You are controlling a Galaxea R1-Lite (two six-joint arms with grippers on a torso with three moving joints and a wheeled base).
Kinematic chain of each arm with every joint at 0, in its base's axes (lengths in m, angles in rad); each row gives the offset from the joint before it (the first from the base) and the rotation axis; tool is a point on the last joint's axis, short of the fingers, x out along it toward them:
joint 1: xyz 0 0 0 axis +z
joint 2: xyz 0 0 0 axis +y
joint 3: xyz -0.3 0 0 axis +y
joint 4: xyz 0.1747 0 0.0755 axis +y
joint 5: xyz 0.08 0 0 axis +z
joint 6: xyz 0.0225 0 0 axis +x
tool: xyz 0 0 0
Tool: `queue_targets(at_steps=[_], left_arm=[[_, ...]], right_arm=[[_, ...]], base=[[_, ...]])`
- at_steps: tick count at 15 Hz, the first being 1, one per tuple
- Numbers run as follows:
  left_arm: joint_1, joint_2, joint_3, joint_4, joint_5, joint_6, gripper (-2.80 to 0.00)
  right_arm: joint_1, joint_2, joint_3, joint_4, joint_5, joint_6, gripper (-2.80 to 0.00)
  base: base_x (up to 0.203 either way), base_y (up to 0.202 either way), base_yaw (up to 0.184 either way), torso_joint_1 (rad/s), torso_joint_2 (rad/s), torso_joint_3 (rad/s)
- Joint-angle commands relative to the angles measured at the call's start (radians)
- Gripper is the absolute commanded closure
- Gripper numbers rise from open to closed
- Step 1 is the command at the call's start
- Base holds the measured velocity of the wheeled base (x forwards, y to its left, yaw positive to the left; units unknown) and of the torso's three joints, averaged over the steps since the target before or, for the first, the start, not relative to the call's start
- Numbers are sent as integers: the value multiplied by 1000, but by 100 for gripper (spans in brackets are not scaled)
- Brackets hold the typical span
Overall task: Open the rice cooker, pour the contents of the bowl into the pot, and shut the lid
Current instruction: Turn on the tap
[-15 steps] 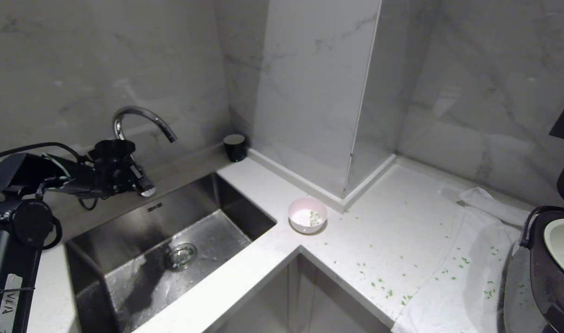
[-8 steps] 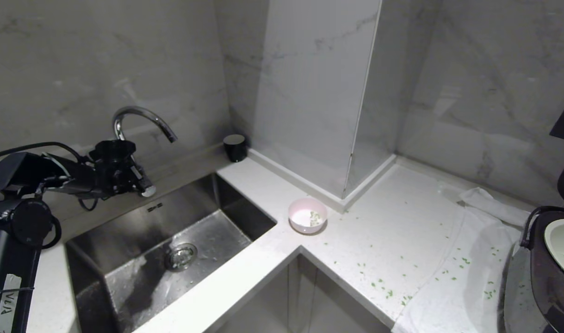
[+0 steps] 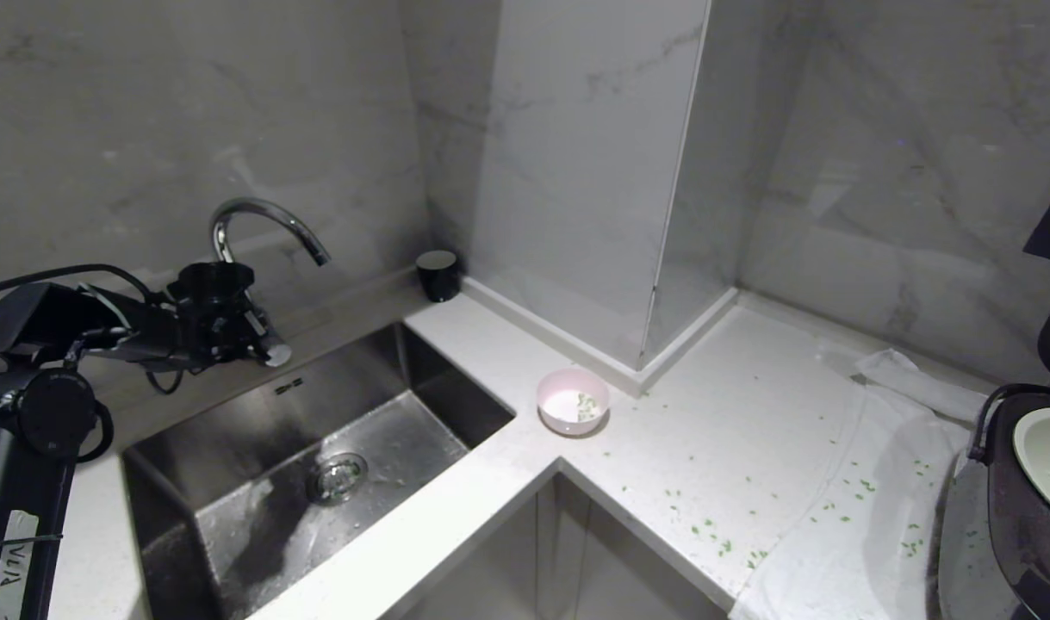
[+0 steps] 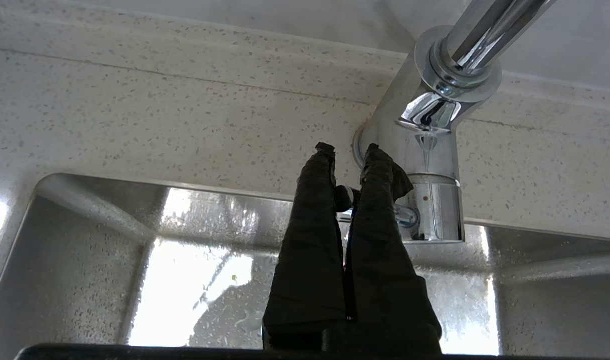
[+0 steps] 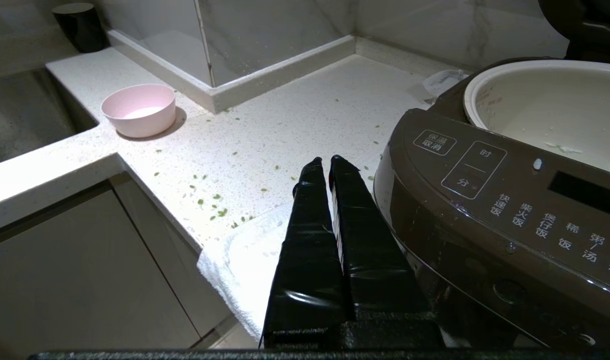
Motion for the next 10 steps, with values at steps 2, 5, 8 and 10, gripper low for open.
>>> queue_targets(at_steps=[2, 5, 8, 10], left_arm=[[-1, -16, 22, -1, 1, -4, 0], [-5, -21, 35, -1, -7, -4, 0], [-2, -8, 10, -3, -2, -3, 0], [3, -3, 6, -1, -2, 6, 0]], right_arm=[[0, 0, 2, 1, 0, -1, 0], [0, 0, 2, 1, 0, -1, 0], [0, 0, 2, 1, 0, -1, 0], [0, 0, 2, 1, 0, -1, 0]], base=[[0, 0, 0, 0, 0, 0], [0, 0, 0, 0, 0, 0], [0, 0, 0, 0, 0, 0], [0, 0, 0, 0, 0, 0]])
